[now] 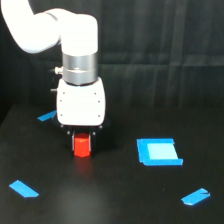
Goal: Pick up the red object from the table
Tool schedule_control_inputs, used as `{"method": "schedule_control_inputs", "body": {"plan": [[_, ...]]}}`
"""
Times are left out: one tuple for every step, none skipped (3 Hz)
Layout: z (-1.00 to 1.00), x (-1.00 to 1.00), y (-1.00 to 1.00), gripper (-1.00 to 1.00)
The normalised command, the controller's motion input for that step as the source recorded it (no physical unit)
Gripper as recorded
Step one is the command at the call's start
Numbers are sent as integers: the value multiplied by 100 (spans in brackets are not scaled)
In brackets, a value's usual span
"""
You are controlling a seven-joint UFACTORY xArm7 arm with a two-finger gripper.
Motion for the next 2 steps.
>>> {"method": "schedule_control_inputs", "body": {"plan": [[87, -4, 8, -100], [95, 3, 12, -93]]}}
